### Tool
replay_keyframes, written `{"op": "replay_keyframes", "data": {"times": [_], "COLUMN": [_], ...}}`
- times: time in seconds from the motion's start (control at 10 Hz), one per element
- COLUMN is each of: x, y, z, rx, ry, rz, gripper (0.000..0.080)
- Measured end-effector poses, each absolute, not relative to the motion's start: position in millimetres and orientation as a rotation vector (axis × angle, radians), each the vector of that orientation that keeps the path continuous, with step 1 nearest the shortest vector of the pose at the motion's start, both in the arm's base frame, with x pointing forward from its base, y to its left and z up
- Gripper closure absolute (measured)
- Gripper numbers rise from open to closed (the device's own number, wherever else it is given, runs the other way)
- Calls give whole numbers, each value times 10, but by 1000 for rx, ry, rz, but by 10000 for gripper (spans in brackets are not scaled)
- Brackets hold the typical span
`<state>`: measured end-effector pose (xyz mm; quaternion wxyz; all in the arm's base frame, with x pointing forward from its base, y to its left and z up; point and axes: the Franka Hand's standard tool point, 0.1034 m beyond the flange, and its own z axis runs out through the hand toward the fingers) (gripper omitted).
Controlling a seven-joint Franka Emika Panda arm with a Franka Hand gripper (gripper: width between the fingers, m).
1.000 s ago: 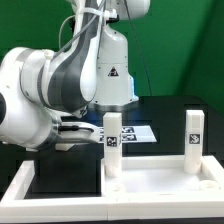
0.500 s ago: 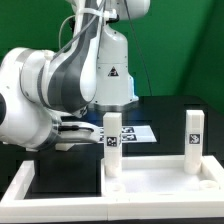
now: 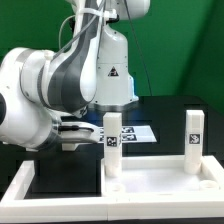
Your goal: Assemble desk
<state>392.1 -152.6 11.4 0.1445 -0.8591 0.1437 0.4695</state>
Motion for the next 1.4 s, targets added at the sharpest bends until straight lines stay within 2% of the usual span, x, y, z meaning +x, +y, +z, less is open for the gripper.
{"op": "replay_keyframes", "data": {"times": [0.7,0.8,1.1,1.2,1.4], "x": [3929,4017,4347,4361,4502], "y": [-1530,-1571,-1623,-1574,-1636], "z": [120,249,922,989,899], "rx": [-2478,-2500,-2513,-2521,-2623], "ry": [413,380,350,351,359], "rz": [1351,1341,1264,1255,1106], "gripper": [509,509,509,509,509]}}
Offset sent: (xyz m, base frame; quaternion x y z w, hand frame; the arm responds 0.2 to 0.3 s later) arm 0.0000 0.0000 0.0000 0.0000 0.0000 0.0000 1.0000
